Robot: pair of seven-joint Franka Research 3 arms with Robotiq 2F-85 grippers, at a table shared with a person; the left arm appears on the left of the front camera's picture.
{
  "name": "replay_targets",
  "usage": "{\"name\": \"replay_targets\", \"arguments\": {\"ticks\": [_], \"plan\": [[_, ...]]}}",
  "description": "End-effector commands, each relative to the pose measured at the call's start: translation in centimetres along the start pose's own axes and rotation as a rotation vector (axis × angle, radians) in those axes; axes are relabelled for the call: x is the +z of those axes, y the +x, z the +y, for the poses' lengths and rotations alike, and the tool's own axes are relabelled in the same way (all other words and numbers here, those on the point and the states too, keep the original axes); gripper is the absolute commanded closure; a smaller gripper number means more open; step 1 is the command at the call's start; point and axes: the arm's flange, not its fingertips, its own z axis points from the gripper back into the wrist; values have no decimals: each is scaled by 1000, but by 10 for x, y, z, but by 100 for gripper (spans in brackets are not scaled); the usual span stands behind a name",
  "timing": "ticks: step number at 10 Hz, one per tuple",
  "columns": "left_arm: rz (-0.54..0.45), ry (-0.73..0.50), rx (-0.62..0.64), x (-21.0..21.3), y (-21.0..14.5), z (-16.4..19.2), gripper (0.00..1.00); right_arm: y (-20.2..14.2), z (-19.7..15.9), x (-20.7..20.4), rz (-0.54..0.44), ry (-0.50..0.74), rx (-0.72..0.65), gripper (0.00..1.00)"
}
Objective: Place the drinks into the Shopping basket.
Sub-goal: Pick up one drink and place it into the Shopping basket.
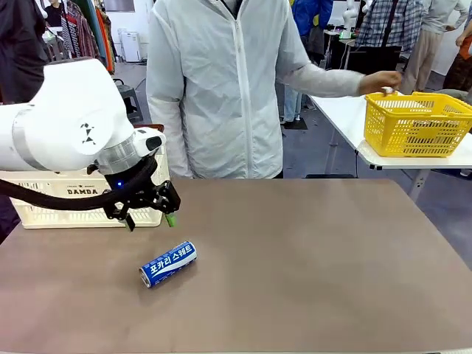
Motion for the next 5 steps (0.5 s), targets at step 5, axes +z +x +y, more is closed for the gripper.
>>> {"name": "replay_targets", "arguments": {"ticks": [5], "plan": [[-11,69,-564,-24,3,-2,0,1,2,1,0,11,10,0]]}}
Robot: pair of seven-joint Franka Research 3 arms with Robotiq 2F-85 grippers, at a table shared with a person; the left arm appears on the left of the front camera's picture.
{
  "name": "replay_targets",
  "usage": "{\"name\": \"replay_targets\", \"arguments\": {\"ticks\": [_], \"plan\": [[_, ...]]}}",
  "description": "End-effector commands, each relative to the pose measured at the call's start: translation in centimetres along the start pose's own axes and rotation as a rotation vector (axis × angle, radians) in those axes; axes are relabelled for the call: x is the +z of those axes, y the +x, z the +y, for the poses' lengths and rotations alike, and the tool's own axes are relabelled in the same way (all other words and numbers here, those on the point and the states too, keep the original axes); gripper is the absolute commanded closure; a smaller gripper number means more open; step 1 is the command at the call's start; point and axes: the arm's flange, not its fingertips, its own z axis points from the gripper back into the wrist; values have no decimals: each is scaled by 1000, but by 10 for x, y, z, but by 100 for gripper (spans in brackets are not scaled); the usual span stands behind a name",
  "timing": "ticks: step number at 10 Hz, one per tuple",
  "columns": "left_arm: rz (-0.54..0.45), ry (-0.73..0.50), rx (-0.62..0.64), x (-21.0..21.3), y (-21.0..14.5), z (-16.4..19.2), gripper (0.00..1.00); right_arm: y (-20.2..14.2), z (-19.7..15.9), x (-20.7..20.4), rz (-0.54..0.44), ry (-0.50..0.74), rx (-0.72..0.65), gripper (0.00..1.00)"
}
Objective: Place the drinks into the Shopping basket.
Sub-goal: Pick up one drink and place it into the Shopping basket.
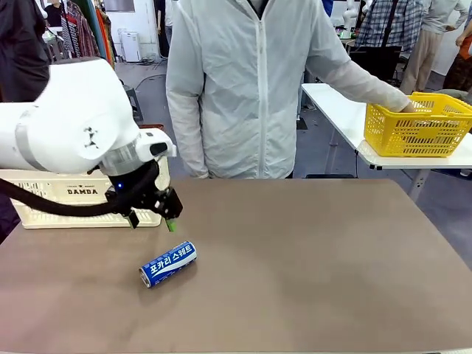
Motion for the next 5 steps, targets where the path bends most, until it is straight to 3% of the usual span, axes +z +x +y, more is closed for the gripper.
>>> {"name": "replay_targets", "arguments": {"ticks": [1,2,5], "plan": [[26,49,-345,-31,2,17,0,1,2,1,1,11,10,0],[-36,62,-448,-36,-5,19,0,1,2,1,1,11,10,0],[-99,-24,-532,-52,-8,20,0,1,2,1,1,11,10,0]]}}
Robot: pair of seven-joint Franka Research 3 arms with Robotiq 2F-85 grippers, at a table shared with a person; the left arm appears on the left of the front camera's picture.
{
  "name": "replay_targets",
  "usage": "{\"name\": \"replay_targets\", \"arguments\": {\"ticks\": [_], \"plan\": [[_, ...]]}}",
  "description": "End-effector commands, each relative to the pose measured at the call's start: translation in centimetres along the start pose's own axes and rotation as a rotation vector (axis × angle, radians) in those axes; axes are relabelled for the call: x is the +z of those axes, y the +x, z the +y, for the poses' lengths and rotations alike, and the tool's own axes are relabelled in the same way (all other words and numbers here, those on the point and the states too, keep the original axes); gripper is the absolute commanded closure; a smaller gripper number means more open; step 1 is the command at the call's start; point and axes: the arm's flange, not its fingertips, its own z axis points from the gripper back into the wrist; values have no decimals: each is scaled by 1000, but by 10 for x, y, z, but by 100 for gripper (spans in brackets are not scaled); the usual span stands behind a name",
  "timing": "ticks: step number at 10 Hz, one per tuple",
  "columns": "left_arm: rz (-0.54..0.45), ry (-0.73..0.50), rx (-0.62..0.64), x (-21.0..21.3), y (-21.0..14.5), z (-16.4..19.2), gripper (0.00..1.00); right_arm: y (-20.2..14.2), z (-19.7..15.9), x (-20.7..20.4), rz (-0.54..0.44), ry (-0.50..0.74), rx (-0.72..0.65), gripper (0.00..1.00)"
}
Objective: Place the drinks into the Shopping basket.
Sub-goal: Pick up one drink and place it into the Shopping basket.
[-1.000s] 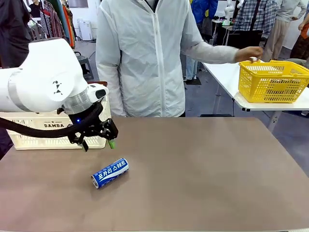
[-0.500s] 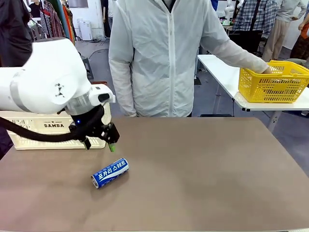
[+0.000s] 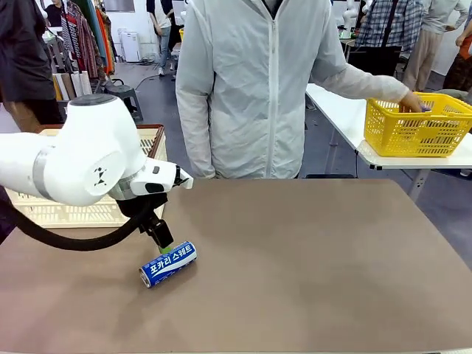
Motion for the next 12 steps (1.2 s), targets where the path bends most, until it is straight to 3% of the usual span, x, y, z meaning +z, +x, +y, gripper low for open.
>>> {"name": "replay_targets", "arguments": {"ticks": [1,4,6,9,10,11,12], "plan": [[-35,-81,-22,-12,-5,1,0,1,2,0,1,11,11,0],[2,-126,-21,-51,8,5,0,1,2,0,1,11,11,0],[30,-59,-49,-78,17,15,0,1,2,0,1,11,11,0],[83,-106,-64,-94,26,18,0,1,2,0,1,11,11,0],[103,-104,-60,-94,28,20,36,1,2,0,1,11,11,0],[124,-111,-58,-93,29,19,96,1,2,0,1,11,11,0],[133,-97,-47,-93,27,19,100,1,2,0,1,11,11,0]]}}
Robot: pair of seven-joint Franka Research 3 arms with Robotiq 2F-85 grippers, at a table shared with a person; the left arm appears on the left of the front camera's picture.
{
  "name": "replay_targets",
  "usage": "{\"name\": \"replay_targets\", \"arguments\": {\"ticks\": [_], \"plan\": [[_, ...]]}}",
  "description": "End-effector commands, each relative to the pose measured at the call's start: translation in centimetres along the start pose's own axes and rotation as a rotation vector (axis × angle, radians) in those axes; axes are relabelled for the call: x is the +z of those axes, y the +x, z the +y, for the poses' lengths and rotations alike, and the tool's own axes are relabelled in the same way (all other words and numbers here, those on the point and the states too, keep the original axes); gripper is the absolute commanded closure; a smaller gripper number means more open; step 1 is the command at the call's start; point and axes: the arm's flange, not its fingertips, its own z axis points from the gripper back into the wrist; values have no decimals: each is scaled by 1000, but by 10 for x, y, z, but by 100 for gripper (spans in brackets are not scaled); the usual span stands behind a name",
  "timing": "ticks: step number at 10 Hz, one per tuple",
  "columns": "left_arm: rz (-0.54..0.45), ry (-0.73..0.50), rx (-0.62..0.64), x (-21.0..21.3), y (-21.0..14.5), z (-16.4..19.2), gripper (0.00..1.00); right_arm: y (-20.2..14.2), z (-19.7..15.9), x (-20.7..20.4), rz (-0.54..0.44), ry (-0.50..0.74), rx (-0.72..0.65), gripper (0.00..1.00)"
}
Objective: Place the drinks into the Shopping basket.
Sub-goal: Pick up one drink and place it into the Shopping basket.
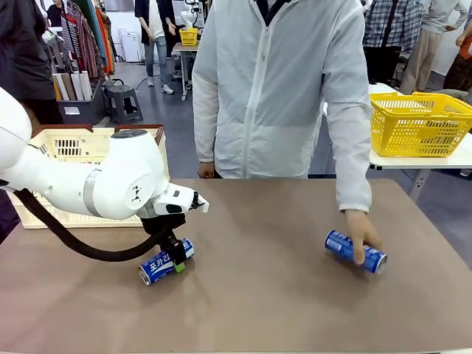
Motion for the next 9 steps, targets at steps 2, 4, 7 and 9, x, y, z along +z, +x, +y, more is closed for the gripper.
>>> {"name": "replay_targets", "arguments": {"ticks": [2,4,7,9], "plan": [[38,14,20,3,-7,4,100,1,2,0,1,11,11,0],[22,17,19,10,-11,5,100,0,0,0,0,0,0,0],[-21,-16,77,46,-27,9,100,0,0,0,0,0,0,0],[-25,-115,172,116,-61,8,100,0,0,0,0,0,0,0]]}}
